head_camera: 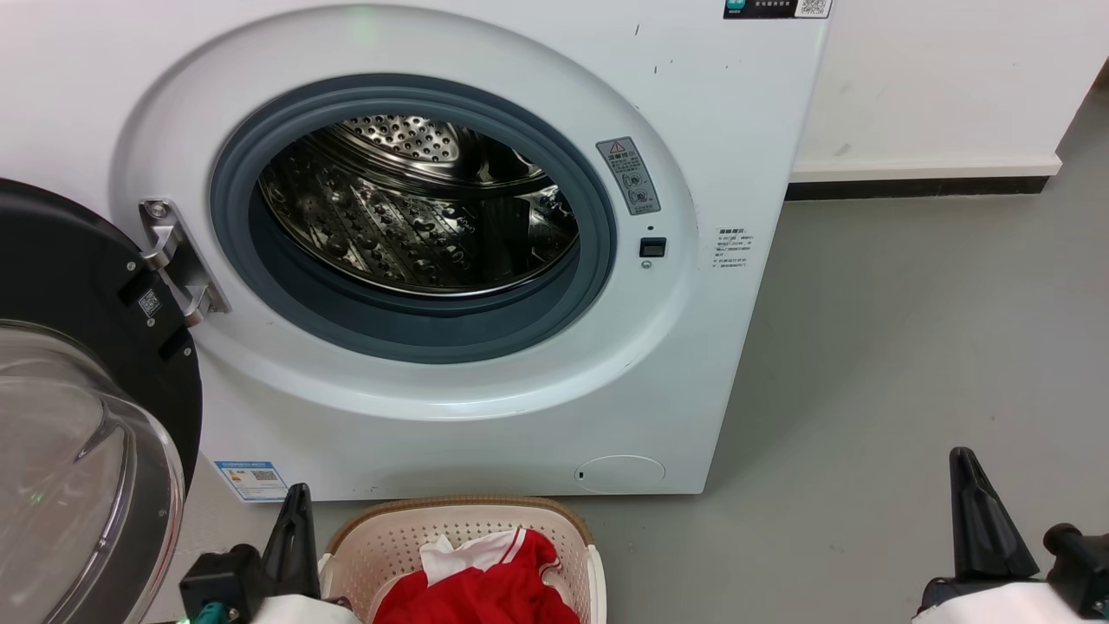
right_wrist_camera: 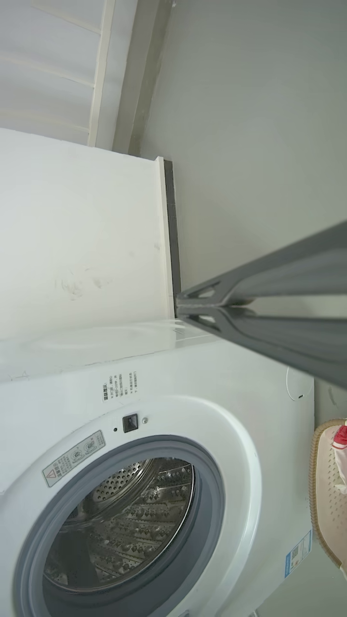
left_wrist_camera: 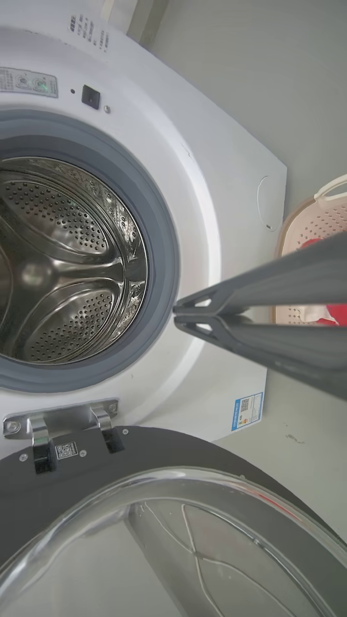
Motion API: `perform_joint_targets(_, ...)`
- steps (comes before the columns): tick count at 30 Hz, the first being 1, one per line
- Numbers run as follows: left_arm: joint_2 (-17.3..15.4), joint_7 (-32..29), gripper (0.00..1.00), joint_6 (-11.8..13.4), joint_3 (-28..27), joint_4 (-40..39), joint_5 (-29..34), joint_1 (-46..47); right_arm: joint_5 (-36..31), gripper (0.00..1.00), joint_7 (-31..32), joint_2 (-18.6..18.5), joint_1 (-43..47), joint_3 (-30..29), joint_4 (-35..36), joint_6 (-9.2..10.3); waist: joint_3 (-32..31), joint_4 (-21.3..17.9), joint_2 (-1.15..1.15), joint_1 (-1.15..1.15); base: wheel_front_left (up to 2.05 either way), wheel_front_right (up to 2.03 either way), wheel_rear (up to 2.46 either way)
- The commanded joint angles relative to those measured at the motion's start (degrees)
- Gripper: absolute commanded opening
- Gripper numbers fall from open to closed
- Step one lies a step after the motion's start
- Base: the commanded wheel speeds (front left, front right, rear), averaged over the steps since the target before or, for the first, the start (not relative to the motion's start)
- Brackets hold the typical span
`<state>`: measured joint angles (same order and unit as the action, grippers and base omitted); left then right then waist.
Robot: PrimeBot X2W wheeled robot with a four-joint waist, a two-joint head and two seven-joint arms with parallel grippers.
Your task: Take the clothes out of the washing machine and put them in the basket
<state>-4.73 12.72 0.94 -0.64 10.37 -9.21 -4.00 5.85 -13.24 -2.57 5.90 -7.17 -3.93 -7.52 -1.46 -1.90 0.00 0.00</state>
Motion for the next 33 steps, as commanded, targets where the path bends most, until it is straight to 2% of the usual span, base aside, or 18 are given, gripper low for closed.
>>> perform_joint_targets(1, -0.04, -0.4, 0.0, -0.3, -0.48, -0.68, -2.17, 1.82, 2.41, 0.0, 0.43, -0.13, -1.66, -0.17, 0.51, 0.0, 0.02, 0.02, 0.0, 0.0, 0.0, 0.0, 0.0)
perform_joint_targets(16, 0.35, -3.84, 0.0, -1.97, -1.19, -0.27, -18.64, 3.28, 19.46, 0.0, 4.11, -0.19, -3.68, 0.24, -1.27, 0.01, 0.22, 0.26, 0.0, 0.0, 0.0, 0.0, 0.0)
perform_joint_targets(33, 0.68, -7.51, 0.0, -3.52, -2.31, 0.6, -34.07, 5.08, 35.48, 0.0, 7.85, -0.25, -5.82, 0.36, -3.34, 0.01, 0.46, 0.53, 0.0, 0.0, 0.0, 0.0, 0.0)
